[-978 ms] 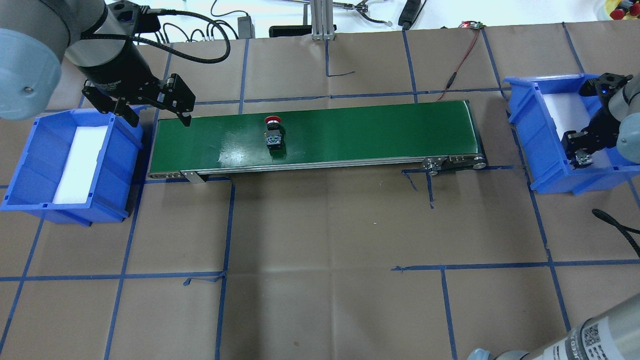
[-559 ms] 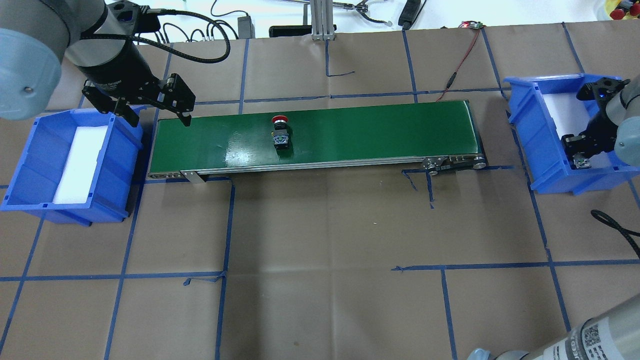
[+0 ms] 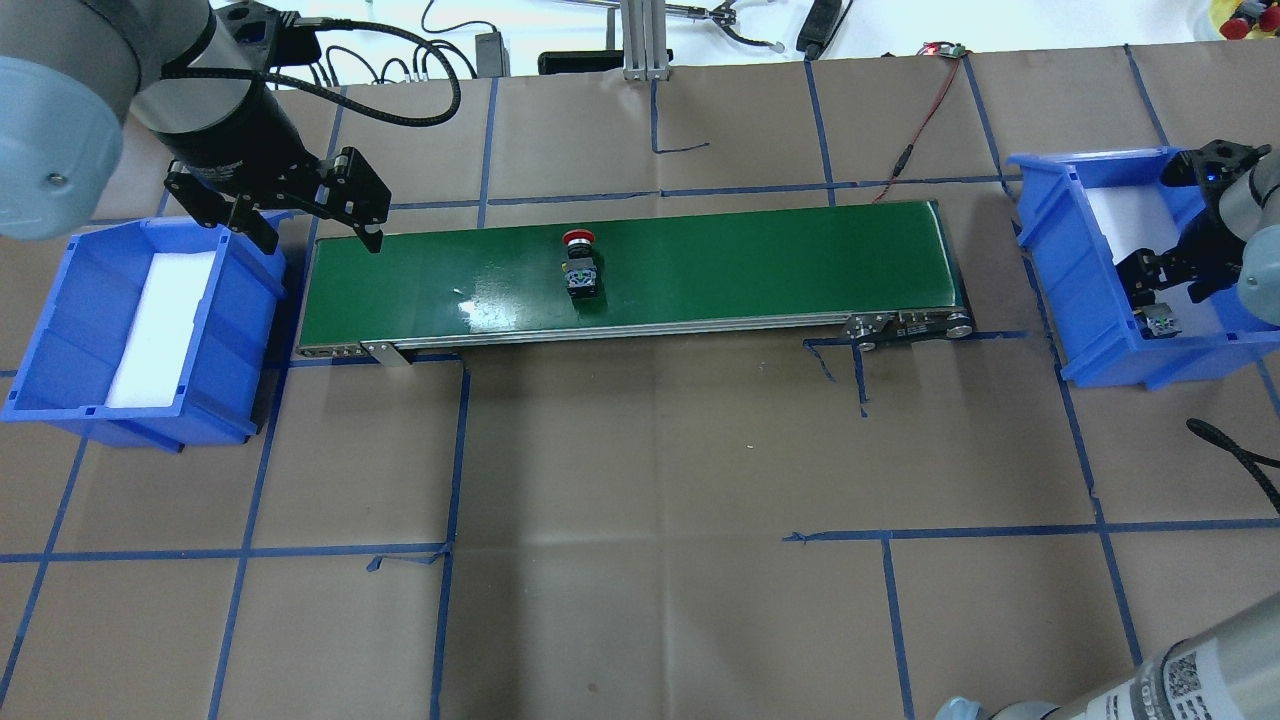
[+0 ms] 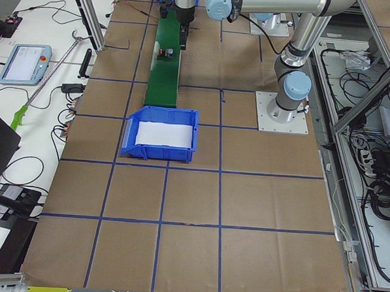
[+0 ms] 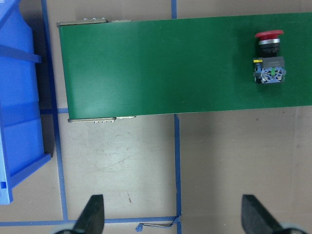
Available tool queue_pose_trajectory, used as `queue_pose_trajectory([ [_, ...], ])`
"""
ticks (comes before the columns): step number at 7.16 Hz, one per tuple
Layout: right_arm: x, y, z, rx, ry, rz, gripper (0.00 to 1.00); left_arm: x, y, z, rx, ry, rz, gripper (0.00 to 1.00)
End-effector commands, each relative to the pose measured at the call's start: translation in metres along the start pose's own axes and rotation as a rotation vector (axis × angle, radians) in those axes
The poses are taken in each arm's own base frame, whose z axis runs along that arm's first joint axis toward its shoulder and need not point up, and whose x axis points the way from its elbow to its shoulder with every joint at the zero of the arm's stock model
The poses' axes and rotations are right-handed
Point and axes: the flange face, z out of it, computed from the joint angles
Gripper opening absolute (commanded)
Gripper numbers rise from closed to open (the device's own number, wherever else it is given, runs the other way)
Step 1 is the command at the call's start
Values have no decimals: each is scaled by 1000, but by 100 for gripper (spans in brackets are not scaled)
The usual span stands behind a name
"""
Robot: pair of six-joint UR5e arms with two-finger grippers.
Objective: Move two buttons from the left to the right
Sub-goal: 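Lower the yellow button into the bin and open the right gripper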
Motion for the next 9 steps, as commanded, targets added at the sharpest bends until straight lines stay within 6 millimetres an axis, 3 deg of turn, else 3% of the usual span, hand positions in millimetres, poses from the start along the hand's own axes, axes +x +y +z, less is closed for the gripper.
queue_pose_trajectory([
  [1,8,-12,-29,32,28,1,99,0,0,0,-1,0,0,99],
  [2,10,-16,-68,45,36,-1,99,0,0,0,-1,0,0,99],
  [3,10,-22,-126,54,41,16,99,0,0,0,-1,0,0,99],
  [4,1,-26,-166,38,25,63,99,0,0,0,1,0,0,99],
  [5,-24,-36,-195,11,1,89,99,0,0,1,-2,0,0,99],
  [7,-102,-55,-216,13,8,28,99,0,0,0,-1,0,0,99],
  [9,-198,-56,-231,29,0,113,99,0,0,1,-2,0,-2,99],
])
